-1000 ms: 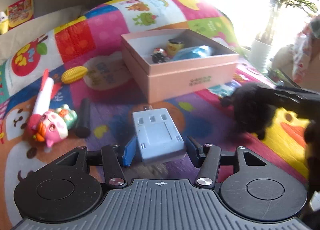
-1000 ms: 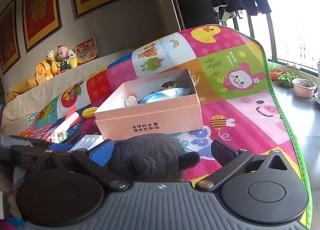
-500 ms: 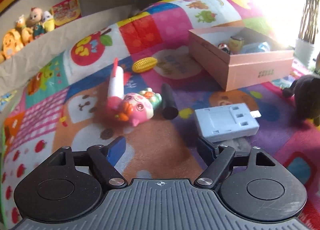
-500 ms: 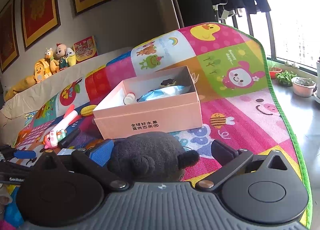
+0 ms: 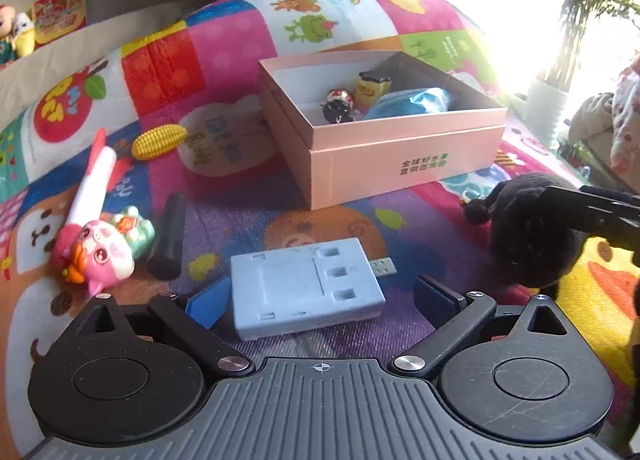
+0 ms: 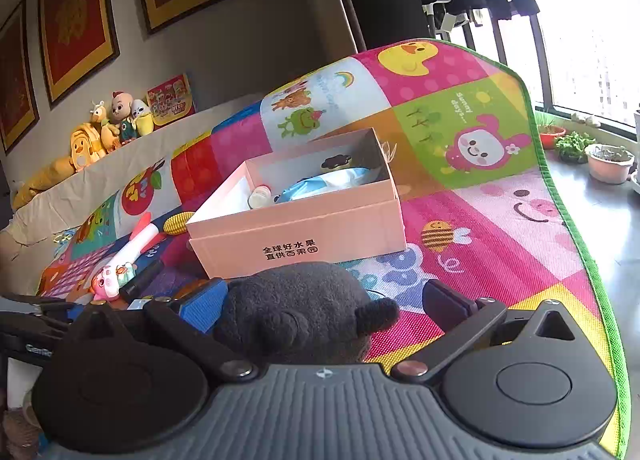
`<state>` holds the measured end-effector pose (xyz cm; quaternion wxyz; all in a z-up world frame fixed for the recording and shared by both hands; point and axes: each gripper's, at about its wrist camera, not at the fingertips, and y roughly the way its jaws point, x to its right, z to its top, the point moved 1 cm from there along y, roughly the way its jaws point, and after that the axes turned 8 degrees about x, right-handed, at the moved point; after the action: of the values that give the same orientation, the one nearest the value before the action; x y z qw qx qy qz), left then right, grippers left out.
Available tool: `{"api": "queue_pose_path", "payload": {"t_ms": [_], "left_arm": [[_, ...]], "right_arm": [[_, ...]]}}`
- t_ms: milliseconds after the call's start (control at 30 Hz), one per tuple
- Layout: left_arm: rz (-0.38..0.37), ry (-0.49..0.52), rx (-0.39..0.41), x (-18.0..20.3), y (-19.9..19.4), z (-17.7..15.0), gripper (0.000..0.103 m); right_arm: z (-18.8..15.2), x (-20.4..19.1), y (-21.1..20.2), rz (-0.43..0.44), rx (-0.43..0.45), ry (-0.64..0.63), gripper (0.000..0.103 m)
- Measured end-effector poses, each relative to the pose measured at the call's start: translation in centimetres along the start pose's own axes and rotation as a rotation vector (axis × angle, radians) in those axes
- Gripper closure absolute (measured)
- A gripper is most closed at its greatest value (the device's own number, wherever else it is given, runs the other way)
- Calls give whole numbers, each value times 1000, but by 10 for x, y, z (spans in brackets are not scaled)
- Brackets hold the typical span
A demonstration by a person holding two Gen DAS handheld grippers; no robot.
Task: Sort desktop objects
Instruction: 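Carry the black plush toy with the right tool while the left tool reaches the white plastic case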
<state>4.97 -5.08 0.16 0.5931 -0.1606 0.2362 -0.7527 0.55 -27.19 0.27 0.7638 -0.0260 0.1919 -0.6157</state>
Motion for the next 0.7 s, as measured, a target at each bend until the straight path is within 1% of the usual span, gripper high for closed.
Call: {"api": "queue_pose_path", "payload": {"t_ms": [100, 167, 333, 467, 533, 567, 633, 700], "left_arm": [[24, 32, 4, 6, 13, 1, 3], [32, 36, 10, 5, 14, 2, 3], [58, 45, 14, 0, 8, -1, 3], [80, 45, 11, -13, -8, -12, 3], [88, 22, 12, -26, -19, -19, 2], [94, 1, 5, -32, -23, -22, 2], [103, -64, -9, -47, -29, -27, 2], [91, -126, 2, -58, -32, -29, 2]], "right_arm": [[0, 1, 0, 2, -3, 3, 0], [0, 1, 0, 3, -5, 4, 0], [0, 0, 0, 4, -10, -1, 0], [1, -9, -6, 3, -15, -63, 0], [2, -13, -13, 30, -25, -113, 0], [3, -15, -19, 45, -17, -139, 0], [11, -17, -32, 60, 25, -184, 0], [23, -16, -41, 58, 79, -197, 0]]}}
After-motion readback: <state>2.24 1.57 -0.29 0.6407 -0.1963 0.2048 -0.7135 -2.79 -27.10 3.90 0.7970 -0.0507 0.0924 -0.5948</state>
